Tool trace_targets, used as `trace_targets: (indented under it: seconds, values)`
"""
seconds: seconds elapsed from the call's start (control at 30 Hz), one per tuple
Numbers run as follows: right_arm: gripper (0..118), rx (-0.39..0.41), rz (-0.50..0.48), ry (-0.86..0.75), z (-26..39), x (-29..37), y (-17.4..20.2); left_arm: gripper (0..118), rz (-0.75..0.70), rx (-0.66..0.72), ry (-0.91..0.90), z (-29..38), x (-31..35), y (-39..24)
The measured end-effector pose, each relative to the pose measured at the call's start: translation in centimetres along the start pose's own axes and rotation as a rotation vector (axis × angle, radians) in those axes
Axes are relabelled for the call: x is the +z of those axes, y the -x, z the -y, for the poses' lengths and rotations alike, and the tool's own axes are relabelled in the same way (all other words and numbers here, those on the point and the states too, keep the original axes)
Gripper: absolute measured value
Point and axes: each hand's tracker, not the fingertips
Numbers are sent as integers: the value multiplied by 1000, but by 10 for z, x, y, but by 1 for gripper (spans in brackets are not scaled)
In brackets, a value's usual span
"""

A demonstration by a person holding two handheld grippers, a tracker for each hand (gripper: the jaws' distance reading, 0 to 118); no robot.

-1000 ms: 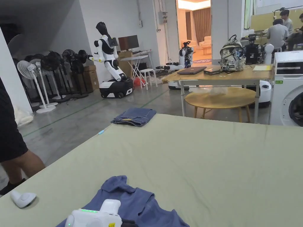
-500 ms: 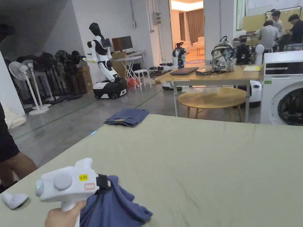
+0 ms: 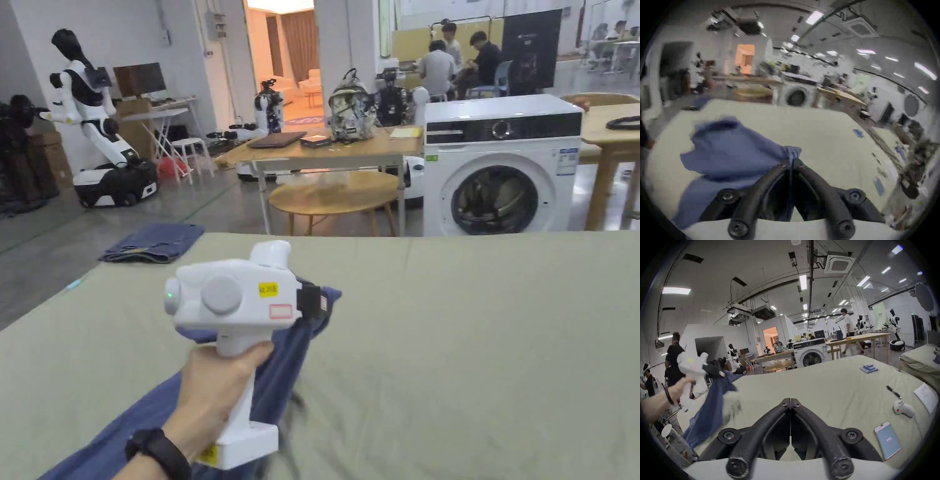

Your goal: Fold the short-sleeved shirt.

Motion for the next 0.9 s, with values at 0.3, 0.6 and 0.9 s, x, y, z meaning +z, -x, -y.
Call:
trace_targets:
  seconds: [0.3, 0.6, 0.9]
  values:
    - [0, -12, 164, -58, -20, 39, -35, 0, 512, -34, 324, 205, -108, -217]
    - [0, 28, 193, -13, -15, 55, -46, 53, 612, -130, 272, 240, -65, -262]
    - [0, 79, 149, 27, -14, 62, -46, 53, 145, -220, -182, 150, 80, -117]
